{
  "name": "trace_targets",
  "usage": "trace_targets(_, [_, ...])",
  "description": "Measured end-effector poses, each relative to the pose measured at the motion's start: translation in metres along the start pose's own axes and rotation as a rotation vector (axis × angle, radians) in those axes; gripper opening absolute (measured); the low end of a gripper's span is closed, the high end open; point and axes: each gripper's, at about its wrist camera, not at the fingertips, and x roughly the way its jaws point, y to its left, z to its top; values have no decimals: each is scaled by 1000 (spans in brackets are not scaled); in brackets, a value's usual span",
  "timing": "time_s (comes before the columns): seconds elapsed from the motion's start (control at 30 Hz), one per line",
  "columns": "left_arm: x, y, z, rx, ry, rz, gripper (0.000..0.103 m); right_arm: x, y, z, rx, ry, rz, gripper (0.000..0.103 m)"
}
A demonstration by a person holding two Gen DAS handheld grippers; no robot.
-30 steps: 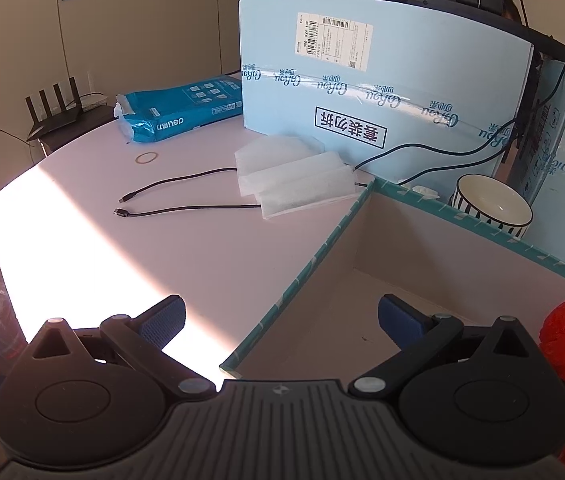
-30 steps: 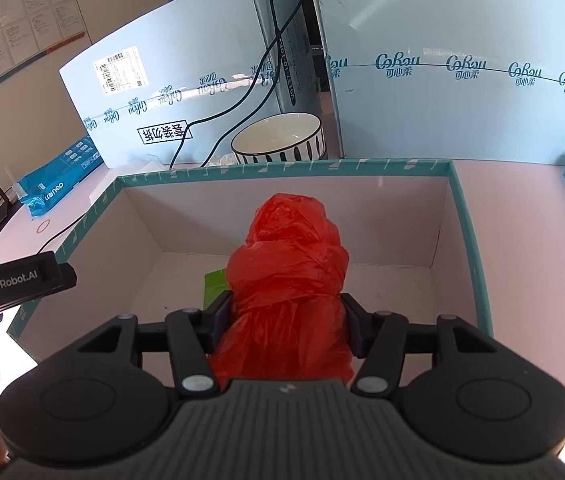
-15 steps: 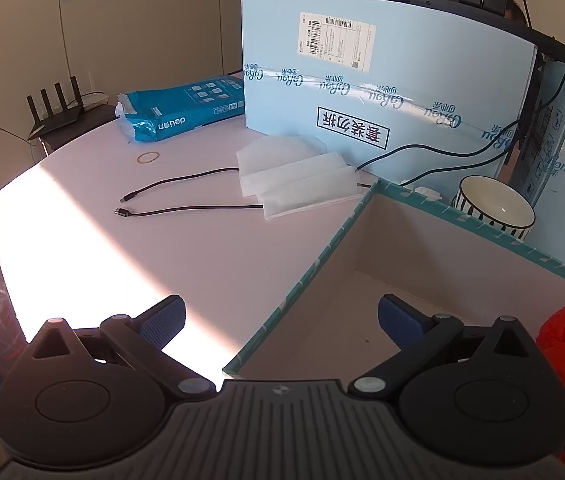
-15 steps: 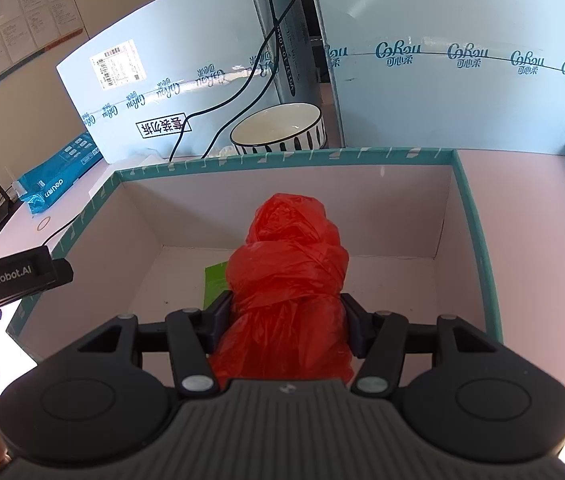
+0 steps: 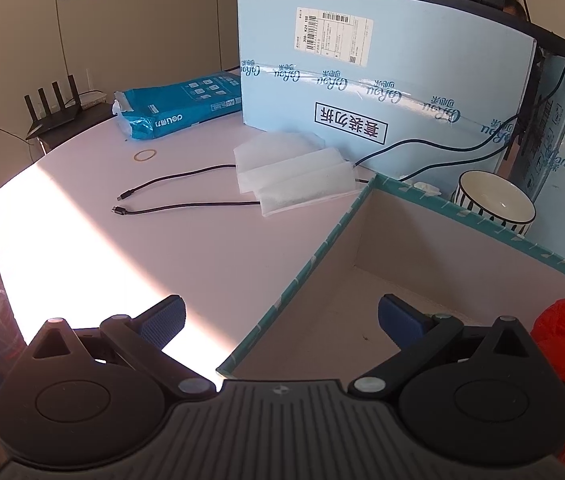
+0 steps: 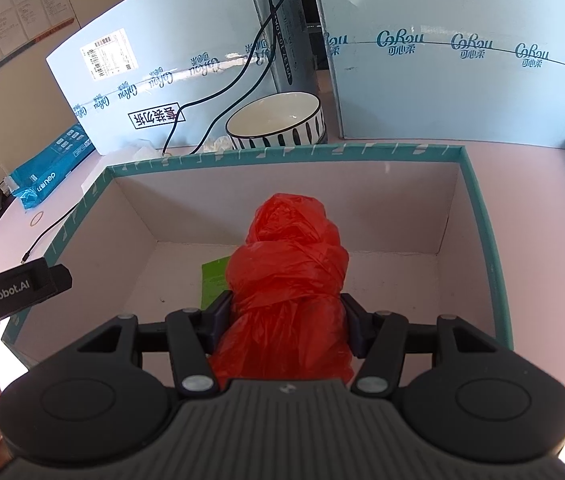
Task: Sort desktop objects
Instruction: 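Lower the red bag with the right gripper into the white box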
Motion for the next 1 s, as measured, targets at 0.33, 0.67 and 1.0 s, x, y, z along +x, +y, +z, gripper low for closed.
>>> trace_targets(0.33, [1,-2,-1,4,6,-1,103,5,-6,0,24,19,-6,59])
trace_targets(0.67, [2,-2,0,-1,8,-1,103,10,-9,-1,30,34,-11,59])
trace_targets(1.0, [2,-3,0,1,10,-2,103,13,-10,-2,40,46,-9,59])
